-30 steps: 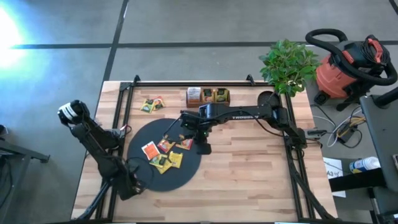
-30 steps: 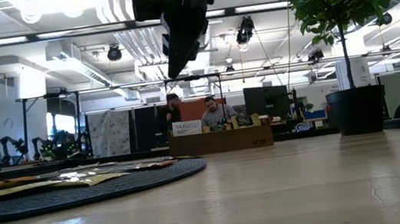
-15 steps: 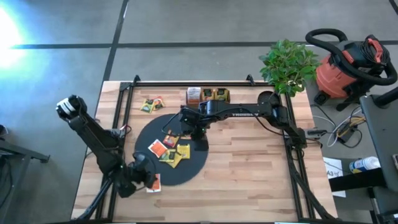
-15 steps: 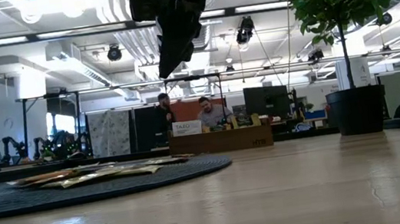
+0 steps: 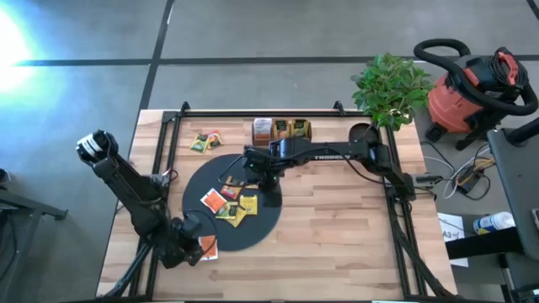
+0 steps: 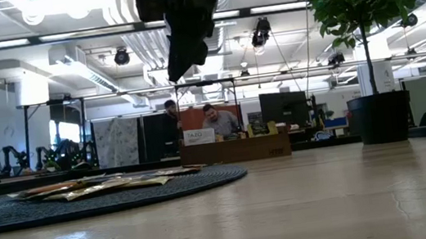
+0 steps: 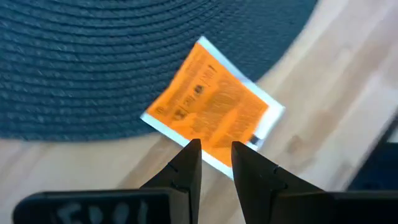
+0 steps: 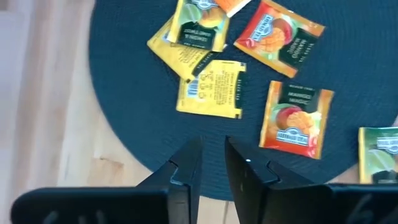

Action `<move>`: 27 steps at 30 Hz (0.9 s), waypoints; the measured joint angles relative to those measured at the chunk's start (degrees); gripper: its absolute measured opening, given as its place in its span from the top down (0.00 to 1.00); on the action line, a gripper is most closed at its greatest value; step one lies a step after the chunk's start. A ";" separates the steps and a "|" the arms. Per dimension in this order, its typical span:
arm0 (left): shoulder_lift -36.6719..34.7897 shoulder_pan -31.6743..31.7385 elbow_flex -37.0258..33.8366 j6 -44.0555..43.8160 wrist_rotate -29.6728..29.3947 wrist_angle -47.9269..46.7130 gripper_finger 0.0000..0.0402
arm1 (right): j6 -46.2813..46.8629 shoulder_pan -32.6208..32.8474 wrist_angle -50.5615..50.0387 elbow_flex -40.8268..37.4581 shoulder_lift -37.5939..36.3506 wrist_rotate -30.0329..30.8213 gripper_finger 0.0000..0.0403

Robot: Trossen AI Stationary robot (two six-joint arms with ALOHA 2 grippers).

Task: Pick & Place Tea
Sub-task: Put the orange tea bag into the left section of the wooden organizer

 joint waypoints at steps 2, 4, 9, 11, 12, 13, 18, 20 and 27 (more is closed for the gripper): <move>1.55 0.42 0.17 0.78 -0.12 -0.22 0.79 | 0.75 0.68 0.06 0.00 0.00 -1.75 0.84; 2.73 1.09 0.17 0.07 0.10 -0.20 0.79 | 1.75 1.68 0.72 -0.26 -0.03 -3.74 0.84; 4.01 1.49 -0.14 -1.89 0.91 -0.19 0.79 | 5.00 5.18 5.34 -2.76 -0.11 -4.29 0.84; 3.86 1.51 -0.26 -3.13 1.13 -0.23 0.79 | 6.87 6.71 9.15 -4.31 -0.11 -4.29 0.84; 3.80 1.51 -0.35 -3.47 1.38 -0.25 0.79 | 8.20 7.47 11.14 -5.11 -0.11 -4.31 0.84; 3.79 1.51 -0.39 -3.60 1.69 -0.26 0.79 | 9.74 8.27 12.78 -5.82 -0.11 -4.31 0.84; 3.94 1.51 -0.51 -2.10 2.59 -0.25 0.79 | 23.50 11.35 24.14 -9.31 -0.09 -4.29 0.83; 3.94 1.51 -0.51 -1.81 2.61 -0.21 0.79 | 29.94 11.84 28.30 -11.07 -0.09 -4.03 0.82; 3.97 1.34 -0.81 2.78 1.55 3.29 0.79 | 52.35 12.33 48.38 -19.05 1.40 -3.78 0.78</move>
